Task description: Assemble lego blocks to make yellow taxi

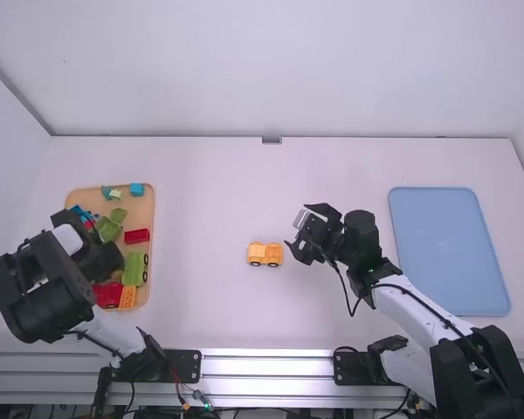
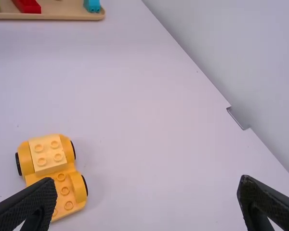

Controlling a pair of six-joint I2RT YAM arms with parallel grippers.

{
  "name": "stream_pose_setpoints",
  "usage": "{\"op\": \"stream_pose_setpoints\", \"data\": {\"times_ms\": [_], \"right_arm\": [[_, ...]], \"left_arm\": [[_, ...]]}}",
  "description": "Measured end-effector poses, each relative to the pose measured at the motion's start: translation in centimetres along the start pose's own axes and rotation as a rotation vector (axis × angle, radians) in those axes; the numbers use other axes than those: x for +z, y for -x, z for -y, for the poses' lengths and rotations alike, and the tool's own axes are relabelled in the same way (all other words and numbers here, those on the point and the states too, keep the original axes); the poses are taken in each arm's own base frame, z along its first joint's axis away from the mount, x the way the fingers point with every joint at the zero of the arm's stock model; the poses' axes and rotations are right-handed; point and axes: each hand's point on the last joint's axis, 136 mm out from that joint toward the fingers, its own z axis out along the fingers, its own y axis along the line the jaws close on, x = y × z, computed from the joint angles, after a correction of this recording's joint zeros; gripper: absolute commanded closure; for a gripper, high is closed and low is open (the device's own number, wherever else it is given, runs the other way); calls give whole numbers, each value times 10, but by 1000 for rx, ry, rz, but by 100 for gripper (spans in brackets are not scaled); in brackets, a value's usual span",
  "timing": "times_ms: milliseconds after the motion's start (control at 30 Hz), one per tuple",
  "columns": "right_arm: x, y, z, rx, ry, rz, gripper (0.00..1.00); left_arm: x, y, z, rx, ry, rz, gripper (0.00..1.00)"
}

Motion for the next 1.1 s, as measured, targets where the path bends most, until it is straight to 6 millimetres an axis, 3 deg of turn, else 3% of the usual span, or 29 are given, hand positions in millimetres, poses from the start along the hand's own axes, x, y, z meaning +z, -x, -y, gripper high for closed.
{"op": "stream_pose_setpoints", "data": {"times_ms": [167,333,433,533,567,633,833,933,1100], "right_arm": [[0,8,-3,-11,21,41,1],[-2,30,4,63,10,134,1],[-4,40,9,166,7,175,1],[-4,43,10,269,19,182,1],[-4,43,10,269,19,182,1],[0,54,19,327,26,200,1],[25,73,41,462,135,238,1],[45,74,47,545,279,253,1],[57,79,36,589,525,293,1]], "left_arm": [[-9,6,9,-2,-47,-22,98],[-34,35,24,10,-124,29,98],[-45,47,42,81,-203,67,98],[-54,47,72,215,-348,98,98],[-54,47,72,215,-348,98,98],[-71,41,99,342,-491,153,98],[-123,14,145,619,-729,333,98],[-148,-18,177,841,-856,422,98],[-167,-64,225,1130,-1037,509,98]]}}
